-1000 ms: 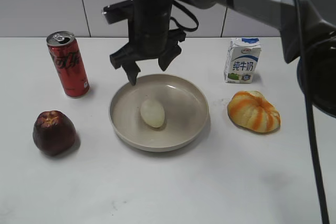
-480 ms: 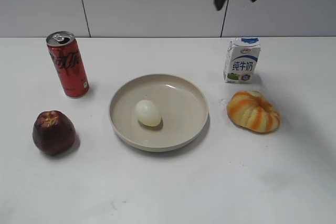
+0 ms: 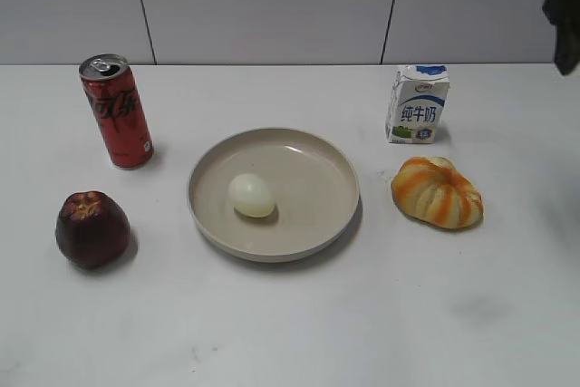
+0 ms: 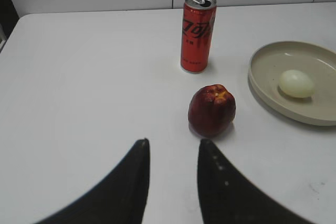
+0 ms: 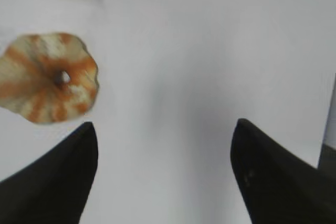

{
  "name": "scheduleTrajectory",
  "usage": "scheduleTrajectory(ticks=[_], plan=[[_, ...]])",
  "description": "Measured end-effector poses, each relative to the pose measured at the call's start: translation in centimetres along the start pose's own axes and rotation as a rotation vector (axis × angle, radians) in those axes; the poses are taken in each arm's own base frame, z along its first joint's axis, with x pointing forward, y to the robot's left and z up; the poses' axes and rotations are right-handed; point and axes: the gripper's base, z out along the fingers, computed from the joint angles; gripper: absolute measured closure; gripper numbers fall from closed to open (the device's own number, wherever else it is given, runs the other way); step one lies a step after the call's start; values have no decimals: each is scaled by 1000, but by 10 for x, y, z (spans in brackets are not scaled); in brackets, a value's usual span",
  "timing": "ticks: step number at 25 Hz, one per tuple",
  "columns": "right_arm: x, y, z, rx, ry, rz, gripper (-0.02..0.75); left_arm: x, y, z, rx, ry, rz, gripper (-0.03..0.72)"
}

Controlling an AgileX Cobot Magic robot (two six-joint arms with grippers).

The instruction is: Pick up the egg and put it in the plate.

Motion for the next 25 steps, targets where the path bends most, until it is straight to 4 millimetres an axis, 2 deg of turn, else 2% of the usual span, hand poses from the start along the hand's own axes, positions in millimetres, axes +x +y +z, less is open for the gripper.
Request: scheduleTrajectory(ticks=[5,10,14,20,25], plan=[[66,-5,-15,-3,43,3,144,0,0,0,0,0,0,459],[137,-7,-43,-38,-66,24,144,0,0,0,0,0,0,459],[192,-8,-52,-55,-186,37,144,0,0,0,0,0,0,459],[262,-7,-46,-68,-334,53,144,0,0,0,0,0,0,459],[303,-4,-47,-116,-488,82,144,0,0,0,0,0,0,459]])
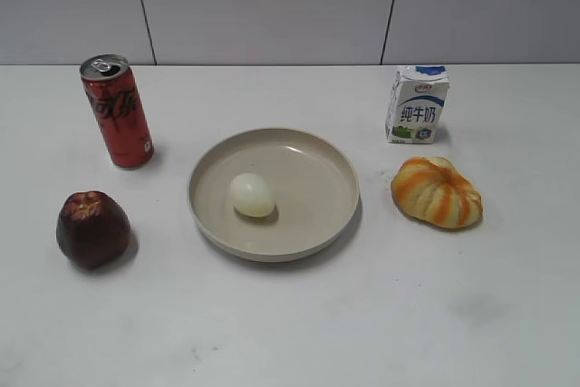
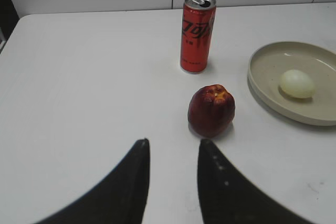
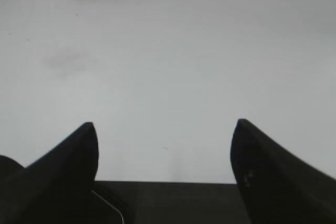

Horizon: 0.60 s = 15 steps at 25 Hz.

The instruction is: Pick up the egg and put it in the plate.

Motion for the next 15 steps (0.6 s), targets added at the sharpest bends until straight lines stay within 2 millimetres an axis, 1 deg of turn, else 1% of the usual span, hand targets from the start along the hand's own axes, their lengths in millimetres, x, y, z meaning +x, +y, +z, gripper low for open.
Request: scheduleTrajectory(ticks=[4,7,11,15], plan=[[14,0,-20,-26,-154,10,144,0,0,0,0,0,0,459],[23,0,-31,-34,-248,12,144,0,0,0,0,0,0,459],[32,-1,-40,-39,-332,13,146,0,0,0,0,0,0,459],[33,-1,-41,-40,-338,14,146,0,0,0,0,0,0,459]])
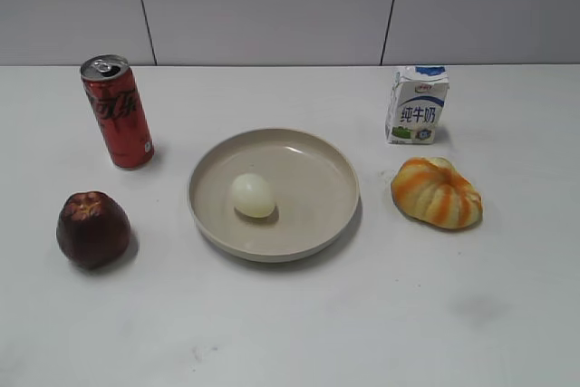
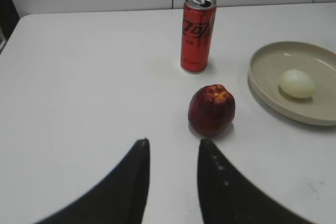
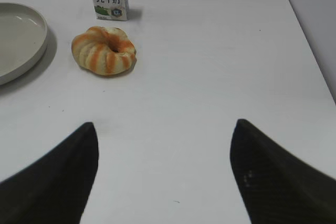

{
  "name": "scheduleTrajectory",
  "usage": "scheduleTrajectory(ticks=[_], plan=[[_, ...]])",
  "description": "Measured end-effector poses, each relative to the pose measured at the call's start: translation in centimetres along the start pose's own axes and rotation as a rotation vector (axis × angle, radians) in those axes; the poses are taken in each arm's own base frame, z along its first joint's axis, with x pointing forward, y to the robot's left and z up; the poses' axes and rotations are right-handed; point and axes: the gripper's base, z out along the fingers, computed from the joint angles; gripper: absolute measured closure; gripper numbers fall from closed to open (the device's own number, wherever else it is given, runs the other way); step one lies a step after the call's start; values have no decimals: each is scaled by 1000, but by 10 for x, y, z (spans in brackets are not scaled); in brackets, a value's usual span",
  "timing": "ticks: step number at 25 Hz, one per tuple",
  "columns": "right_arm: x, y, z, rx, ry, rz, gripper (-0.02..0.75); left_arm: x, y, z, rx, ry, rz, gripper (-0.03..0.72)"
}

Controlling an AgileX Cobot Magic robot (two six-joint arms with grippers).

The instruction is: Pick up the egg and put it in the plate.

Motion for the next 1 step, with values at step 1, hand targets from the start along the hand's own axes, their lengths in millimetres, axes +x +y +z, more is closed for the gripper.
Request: scheduleTrajectory(ticks=[1], plan=[[0,0,0,0,0,0,146,0,0,0,0,0,0,459]])
